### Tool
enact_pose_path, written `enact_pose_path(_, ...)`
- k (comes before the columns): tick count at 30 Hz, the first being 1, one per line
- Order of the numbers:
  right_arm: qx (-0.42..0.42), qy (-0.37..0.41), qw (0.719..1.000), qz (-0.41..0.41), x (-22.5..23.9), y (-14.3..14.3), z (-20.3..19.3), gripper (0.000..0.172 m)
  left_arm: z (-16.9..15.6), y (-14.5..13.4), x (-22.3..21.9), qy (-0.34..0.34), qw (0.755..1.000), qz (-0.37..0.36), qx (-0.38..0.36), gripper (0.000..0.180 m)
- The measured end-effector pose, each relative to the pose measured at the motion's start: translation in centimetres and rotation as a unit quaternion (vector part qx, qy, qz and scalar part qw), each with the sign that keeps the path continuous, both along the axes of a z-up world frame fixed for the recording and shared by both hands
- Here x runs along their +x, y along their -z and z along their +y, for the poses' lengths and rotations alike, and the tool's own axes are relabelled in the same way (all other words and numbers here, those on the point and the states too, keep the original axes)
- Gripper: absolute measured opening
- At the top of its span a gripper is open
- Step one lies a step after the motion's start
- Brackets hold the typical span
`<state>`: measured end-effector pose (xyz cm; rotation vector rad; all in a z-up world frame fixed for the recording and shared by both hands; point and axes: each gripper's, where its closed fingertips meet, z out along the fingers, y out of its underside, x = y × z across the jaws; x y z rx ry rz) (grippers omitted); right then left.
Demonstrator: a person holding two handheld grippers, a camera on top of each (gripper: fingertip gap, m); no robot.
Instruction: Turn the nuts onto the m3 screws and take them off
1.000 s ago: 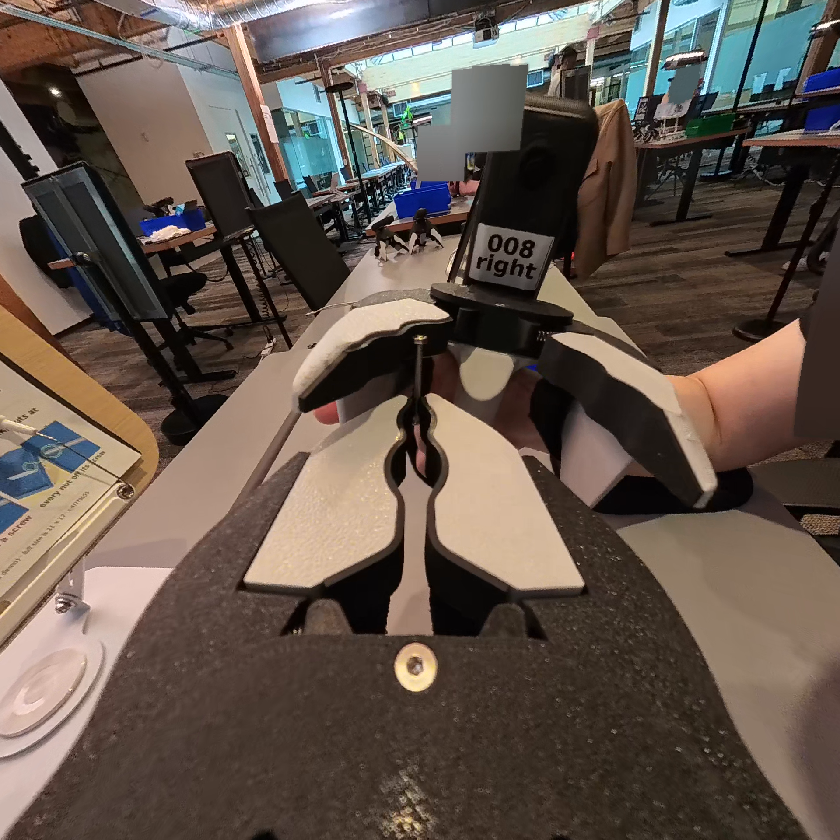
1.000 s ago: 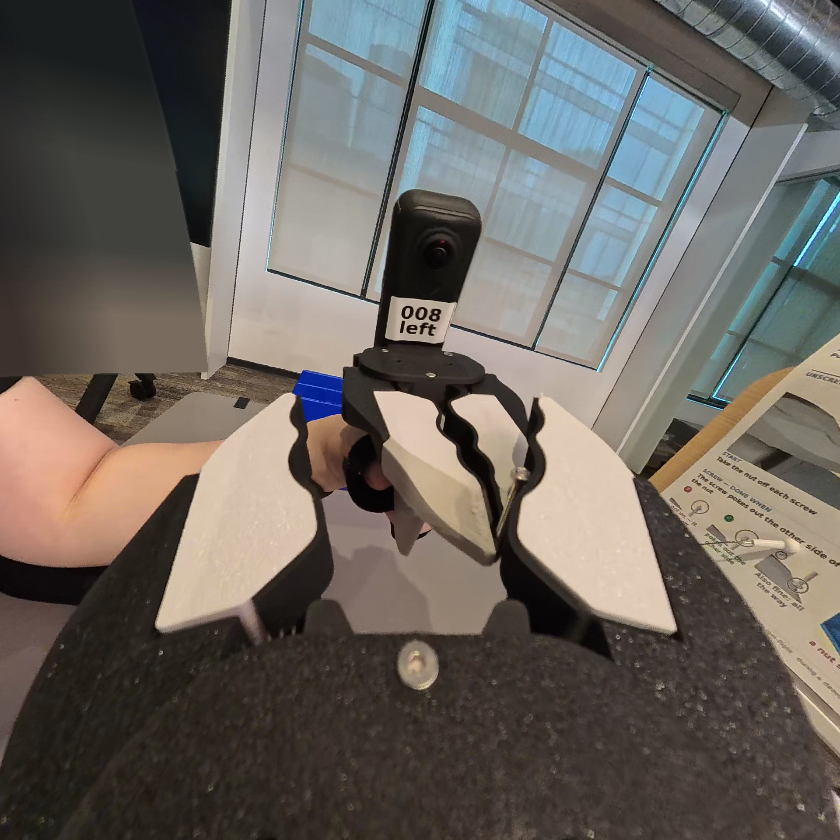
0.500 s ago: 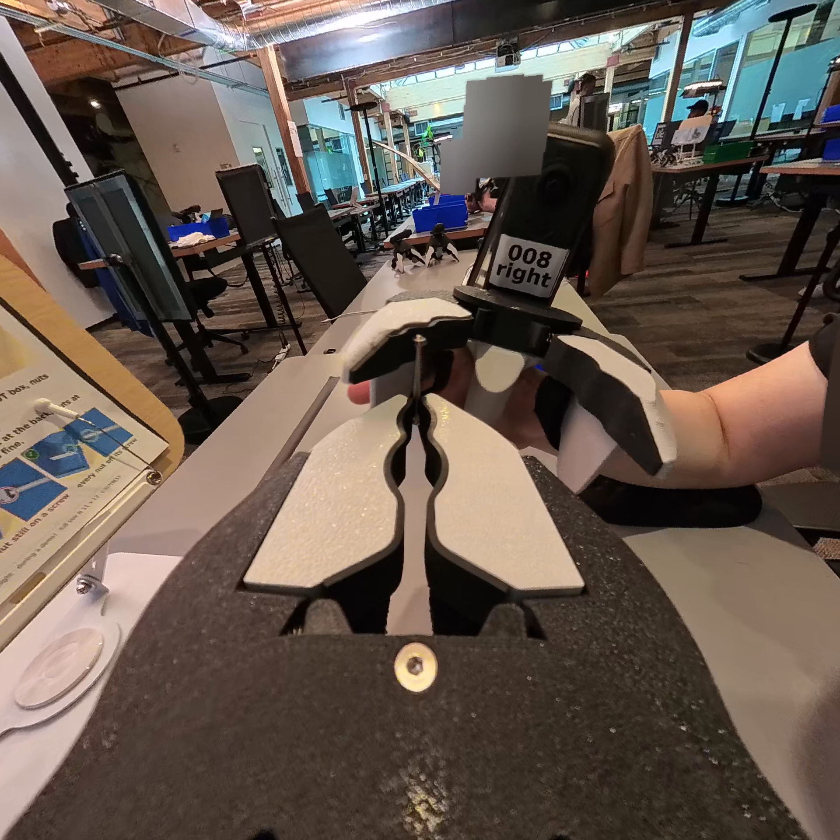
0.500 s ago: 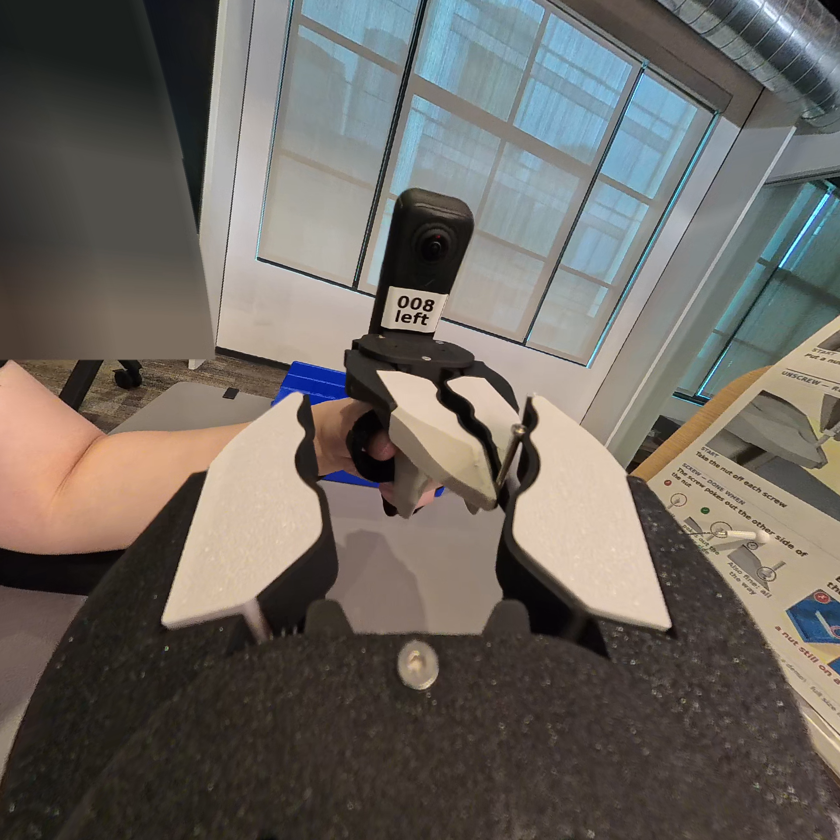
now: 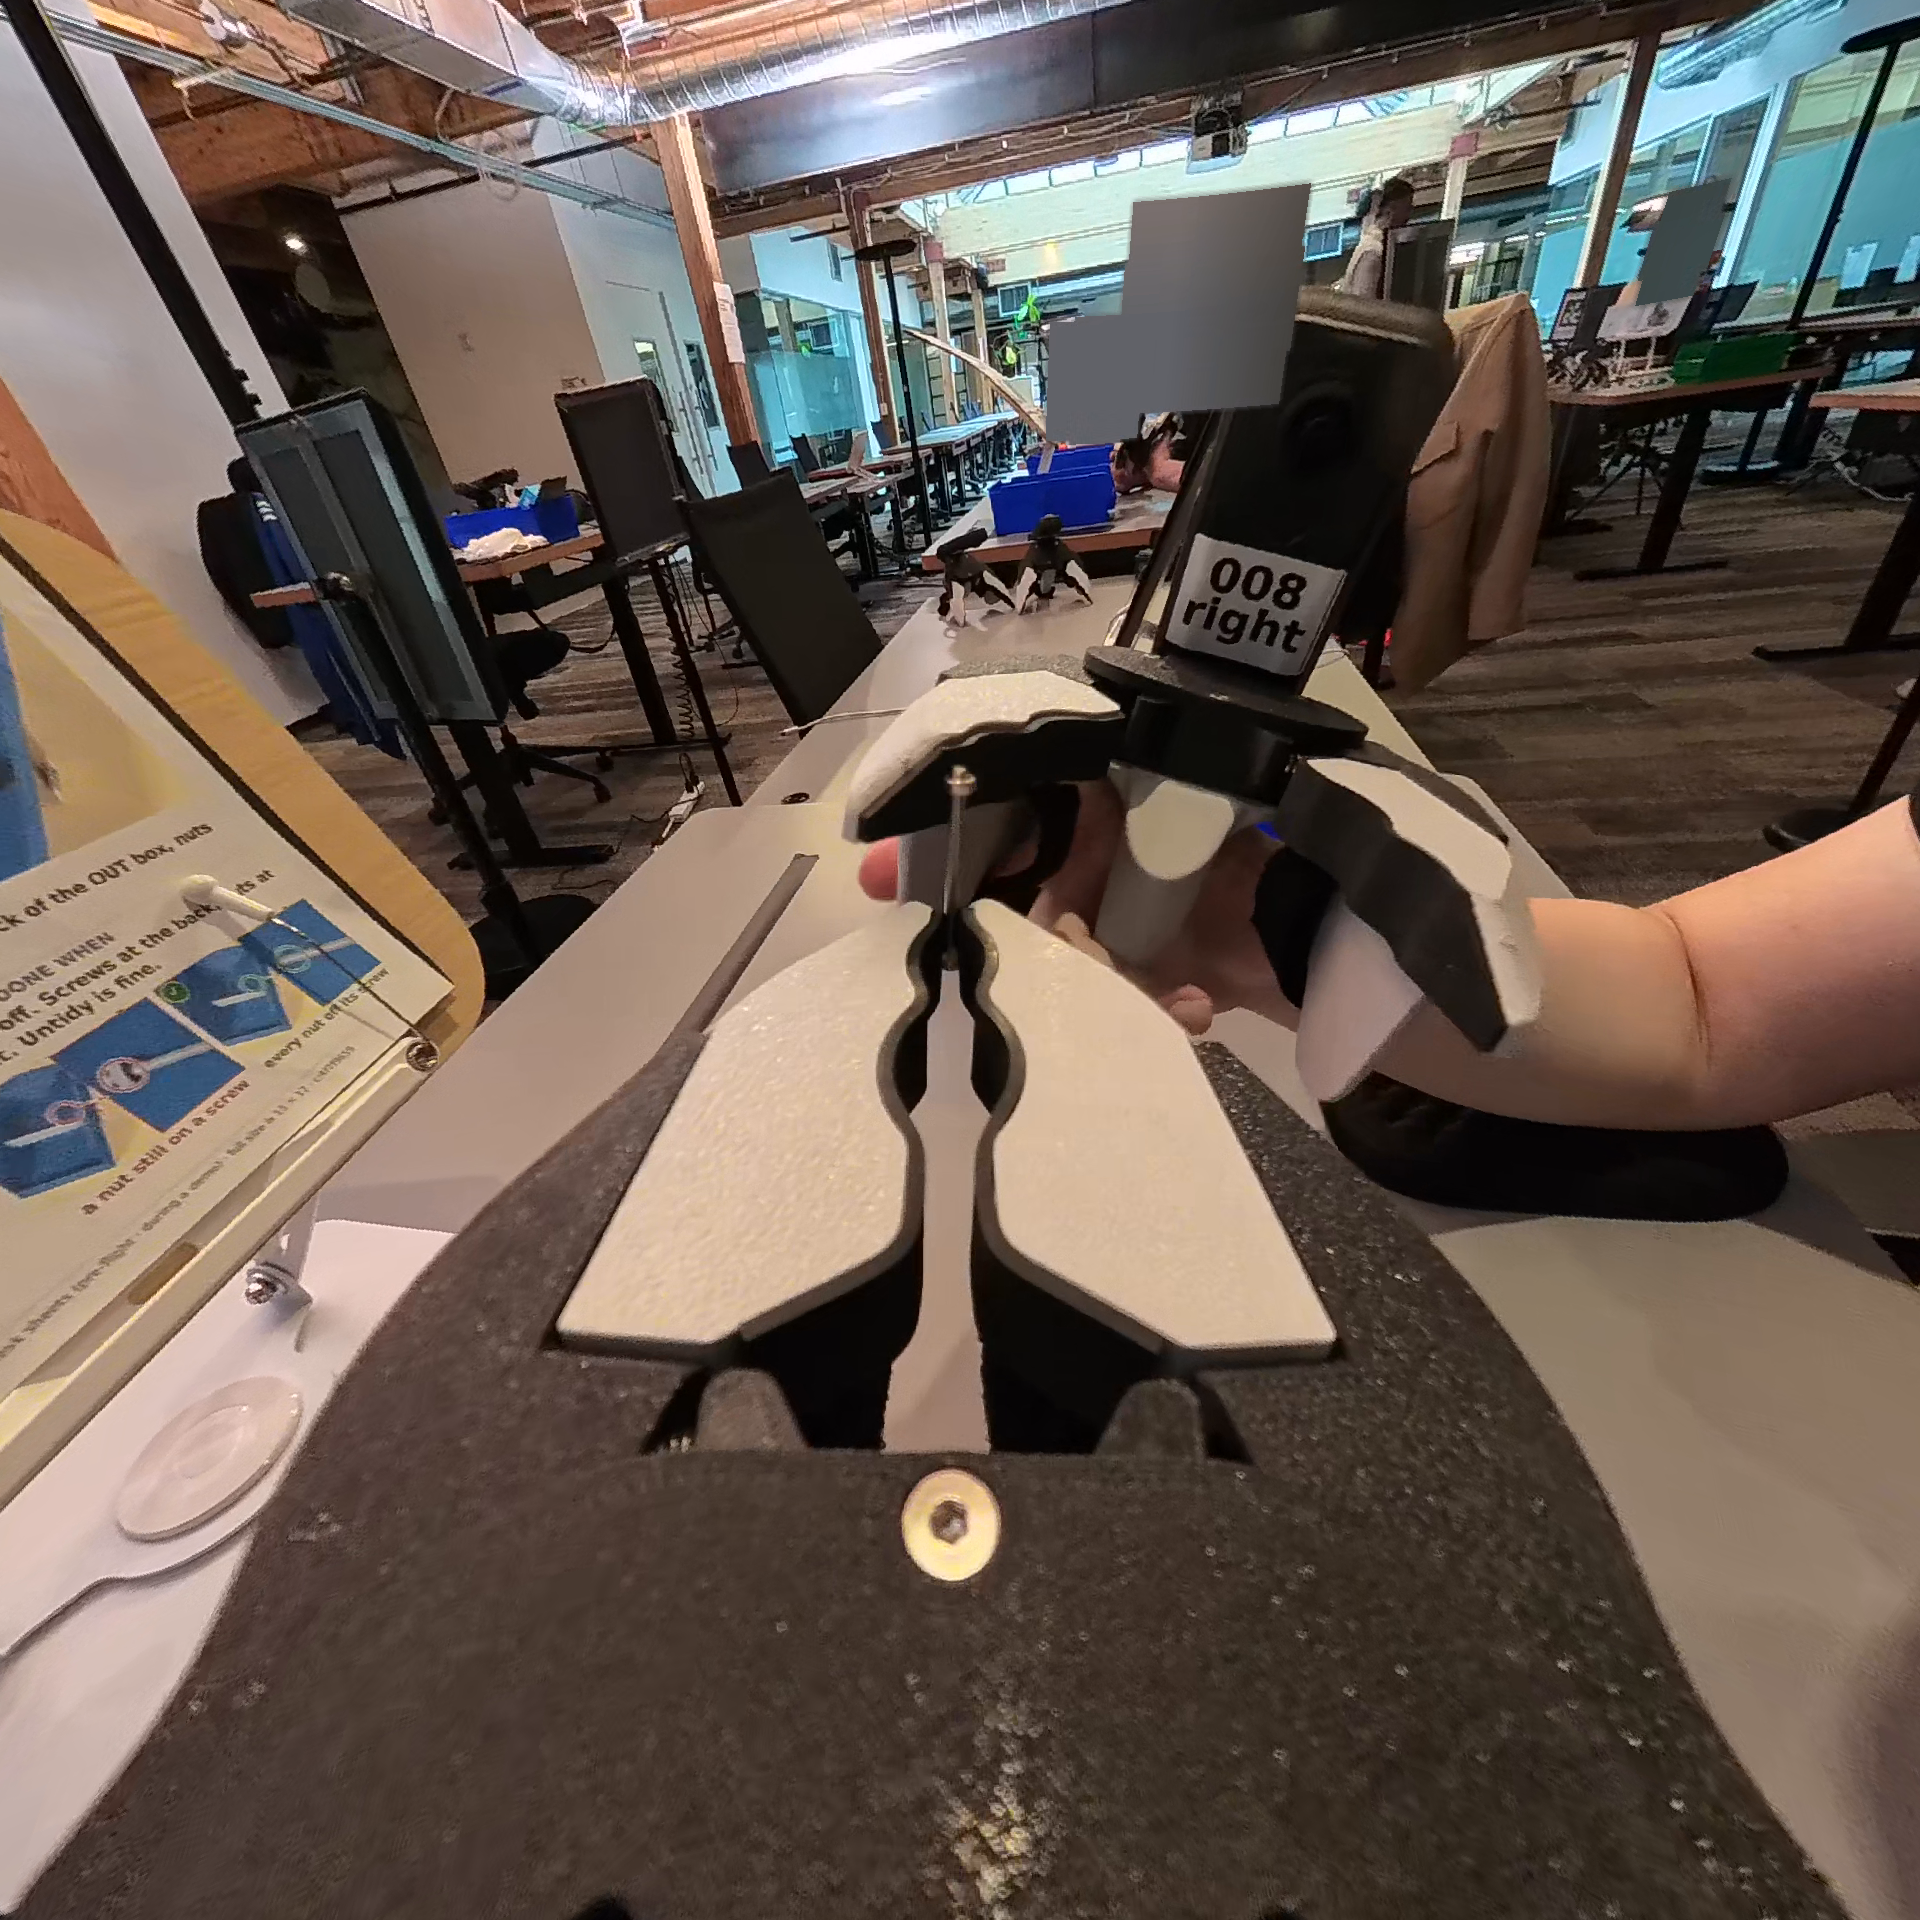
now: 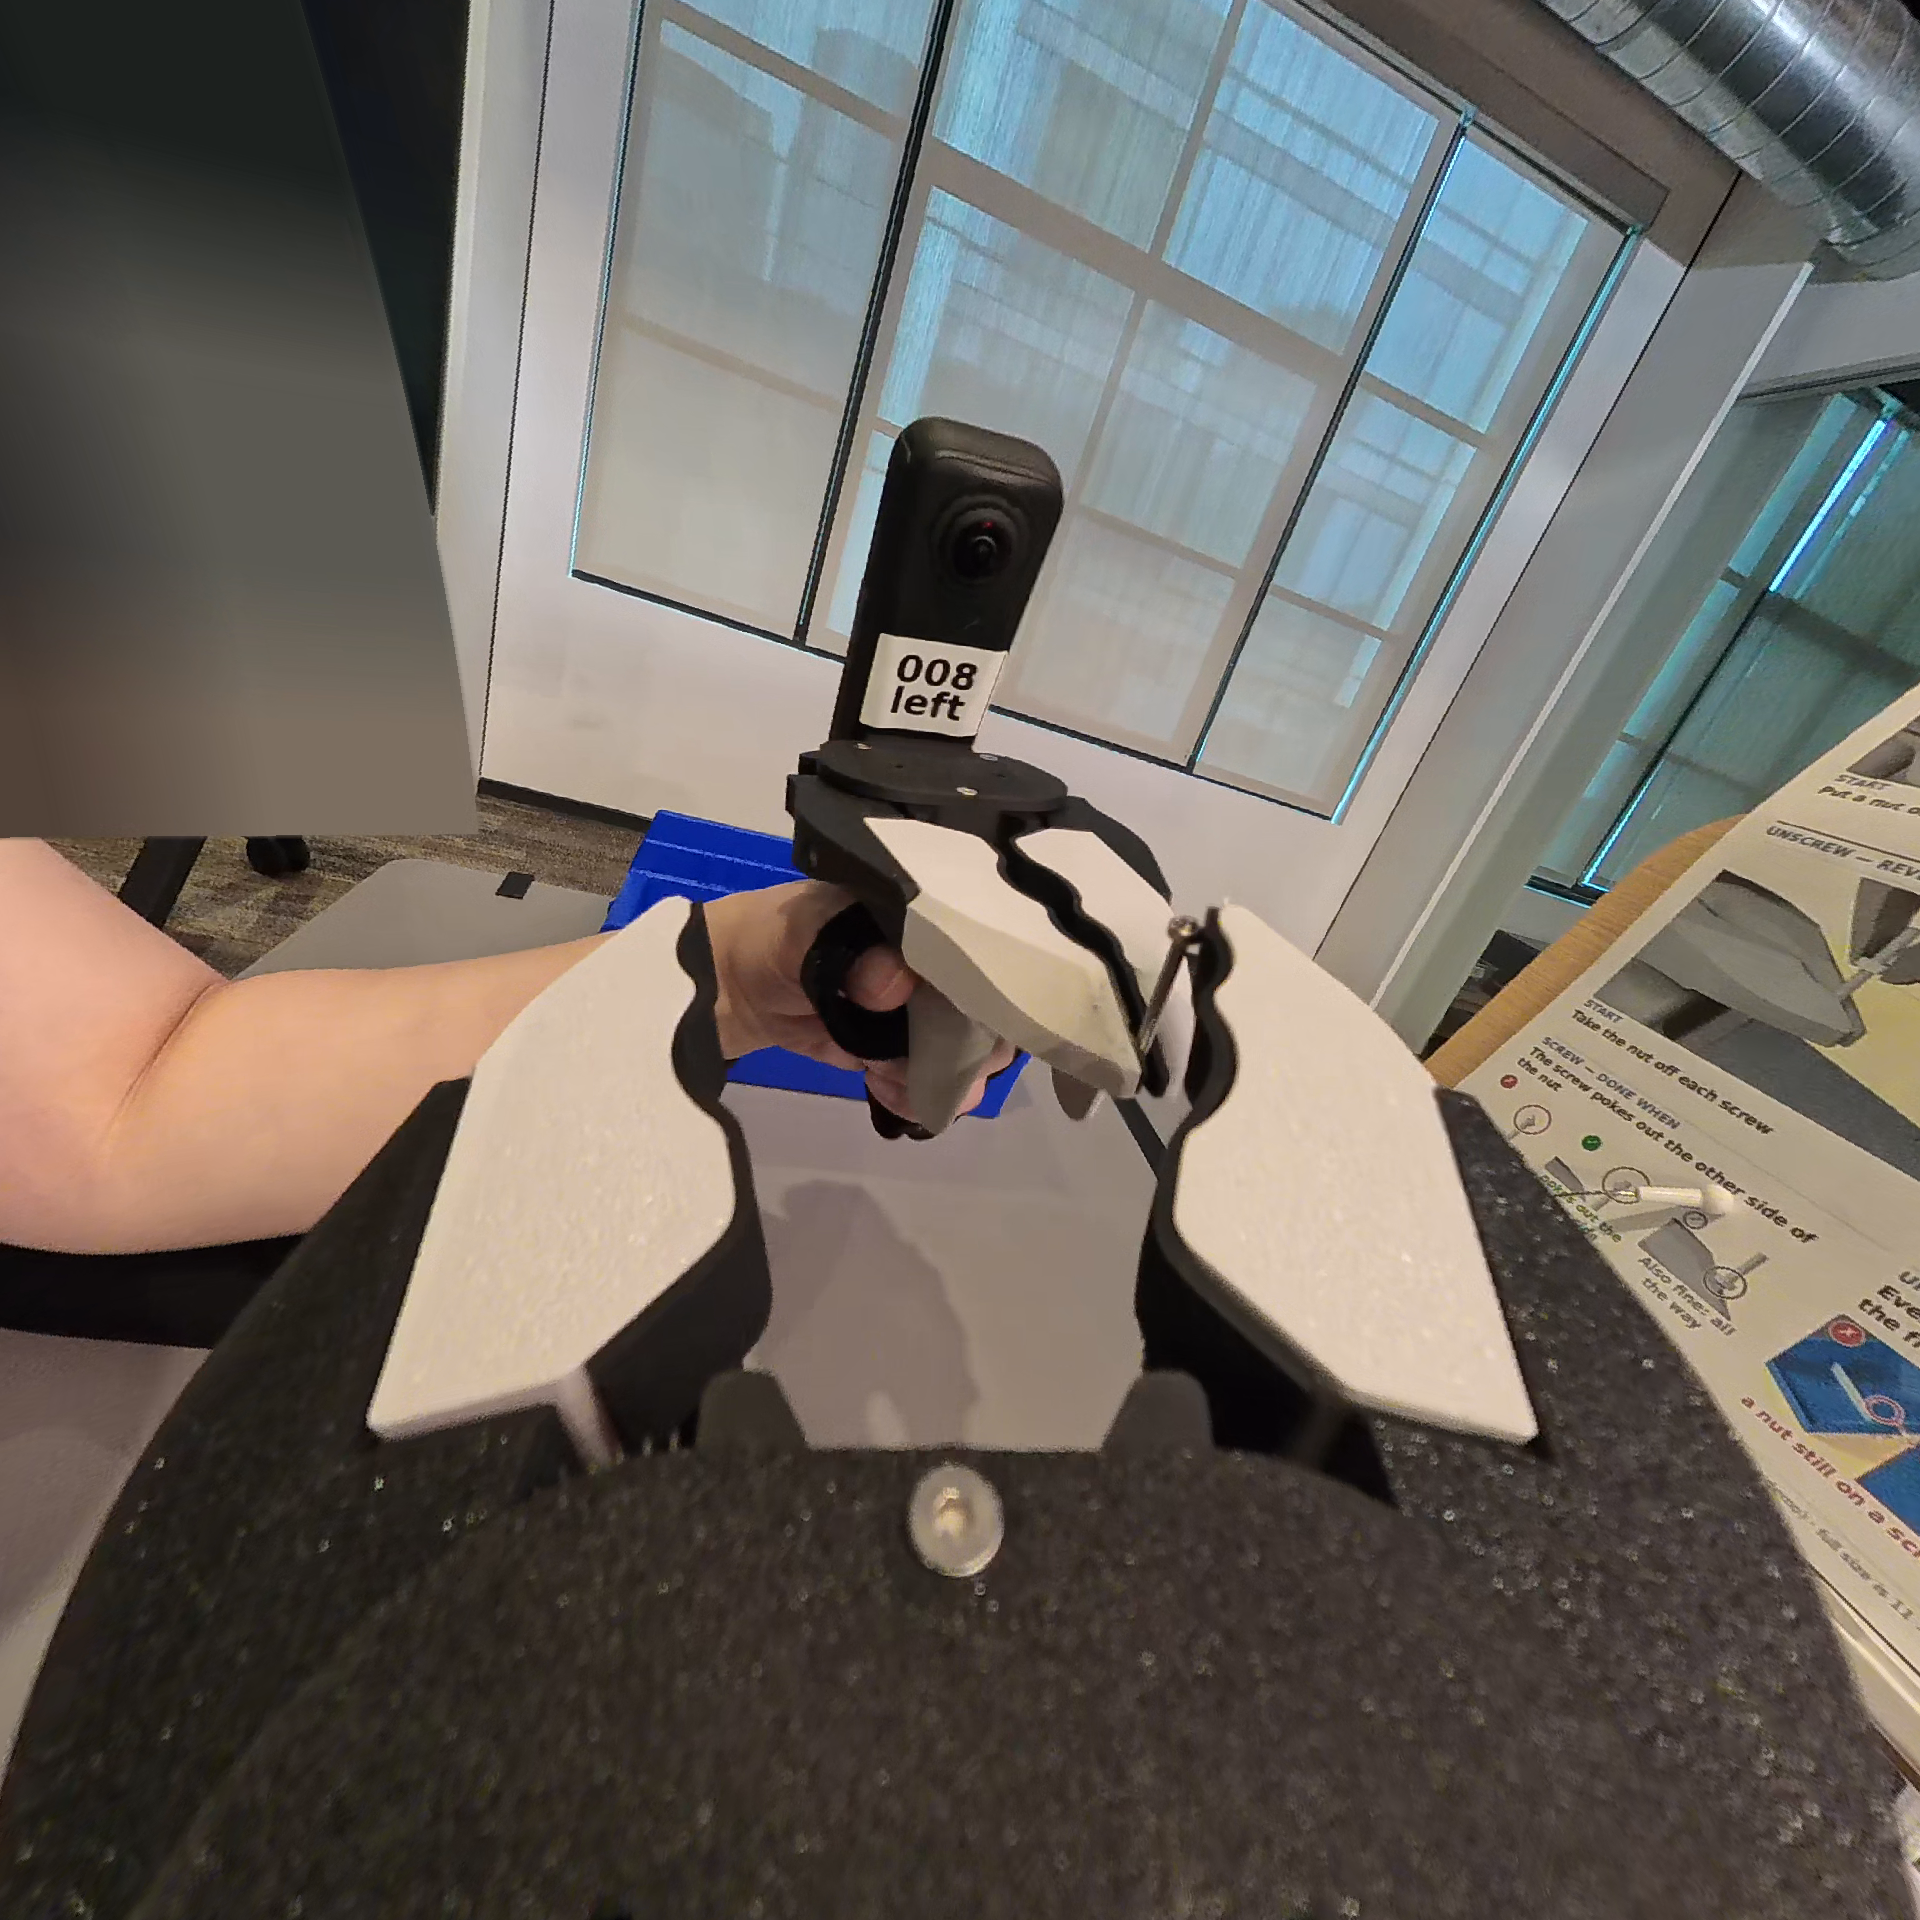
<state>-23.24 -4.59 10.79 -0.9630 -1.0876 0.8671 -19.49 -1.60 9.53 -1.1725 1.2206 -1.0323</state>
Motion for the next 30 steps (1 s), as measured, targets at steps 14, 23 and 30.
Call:
enact_pose_path(14, -0.004, -0.004, 1.0, -0.005, 0.8, 0.0, 0.2, 0.081, 1.0, -0.1, -1.2, -0.019, 1.0, -0.005, -0.007, 0.002)
enact_pose_path(23, -0.005, -0.002, 1.0, 0.012, 0.3, -0.4, 0.1, 0.094, -1.7, 0.6, 1.7, 0.045, 0.999, 0.014, -0.002, 0.002)
enact_pose_path(30, -0.004, -0.019, 1.0, 0.001, -0.5, 0.1, -0.5, 0.092, -1.7, 1.1, 2.6, 0.043, 0.999, 0.022, -0.002, 0.002)
